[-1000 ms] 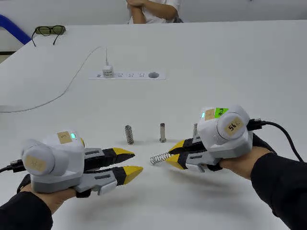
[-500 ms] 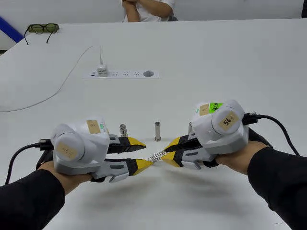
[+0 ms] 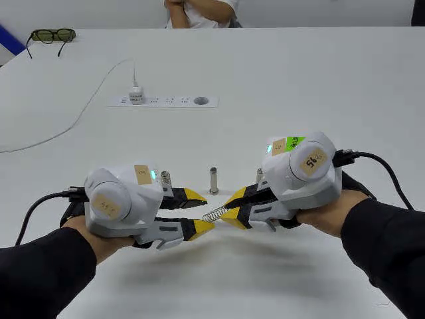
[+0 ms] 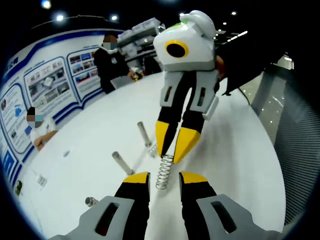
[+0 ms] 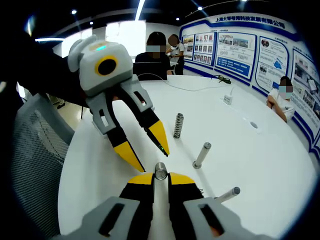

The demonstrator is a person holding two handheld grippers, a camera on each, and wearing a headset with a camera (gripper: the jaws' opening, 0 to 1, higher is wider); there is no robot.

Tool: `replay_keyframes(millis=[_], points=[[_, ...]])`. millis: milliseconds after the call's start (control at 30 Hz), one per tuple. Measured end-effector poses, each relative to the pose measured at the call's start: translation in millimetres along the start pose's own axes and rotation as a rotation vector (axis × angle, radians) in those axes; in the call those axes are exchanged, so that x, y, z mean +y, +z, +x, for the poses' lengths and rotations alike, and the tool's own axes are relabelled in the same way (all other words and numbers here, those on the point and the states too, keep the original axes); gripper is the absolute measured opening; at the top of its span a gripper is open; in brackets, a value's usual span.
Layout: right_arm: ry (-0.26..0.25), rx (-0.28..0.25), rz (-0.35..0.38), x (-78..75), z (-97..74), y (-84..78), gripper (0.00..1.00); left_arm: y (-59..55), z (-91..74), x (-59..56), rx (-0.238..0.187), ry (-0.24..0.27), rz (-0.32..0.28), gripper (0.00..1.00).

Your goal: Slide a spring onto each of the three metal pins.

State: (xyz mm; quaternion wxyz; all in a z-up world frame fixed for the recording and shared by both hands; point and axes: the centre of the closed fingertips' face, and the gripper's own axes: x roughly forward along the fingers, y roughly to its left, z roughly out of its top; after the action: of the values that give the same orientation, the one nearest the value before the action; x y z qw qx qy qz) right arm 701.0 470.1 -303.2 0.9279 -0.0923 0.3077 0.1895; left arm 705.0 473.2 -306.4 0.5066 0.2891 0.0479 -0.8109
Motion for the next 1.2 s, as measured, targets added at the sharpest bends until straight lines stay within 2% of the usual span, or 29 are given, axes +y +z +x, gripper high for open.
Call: replay_keyframes(millis=[267, 433, 567, 1033, 1200], points=[[0.024, 0.01, -0.005, 6.5, -6.0, 7.0, 0.11, 8.9, 1.7, -6.3, -0.001, -0.014, 0.061, 0.23], [0.04, 0.026, 0.01, 9.8, -8.3, 7.1, 0.11, 16.7, 1.5, -9.5, -0.017, -0.017, 0.099, 0.19], [0.051, 0.032, 0.027, 12.6, -9.5, 7.8, 0.11, 17.3, 2.5, -11.3, -0.011, -0.021, 0.125, 0.17], [0.057, 0.062, 0.083, 15.2, -12.8, 7.1, 0.11, 20.5, 2.6, -17.8, -0.021, -0.035, 0.151, 0.11], [0.049, 0.073, 0.075, 15.8, -14.6, 7.1, 0.12, 21.1, 4.2, -18.6, -0.028, -0.034, 0.121, 0.11]])
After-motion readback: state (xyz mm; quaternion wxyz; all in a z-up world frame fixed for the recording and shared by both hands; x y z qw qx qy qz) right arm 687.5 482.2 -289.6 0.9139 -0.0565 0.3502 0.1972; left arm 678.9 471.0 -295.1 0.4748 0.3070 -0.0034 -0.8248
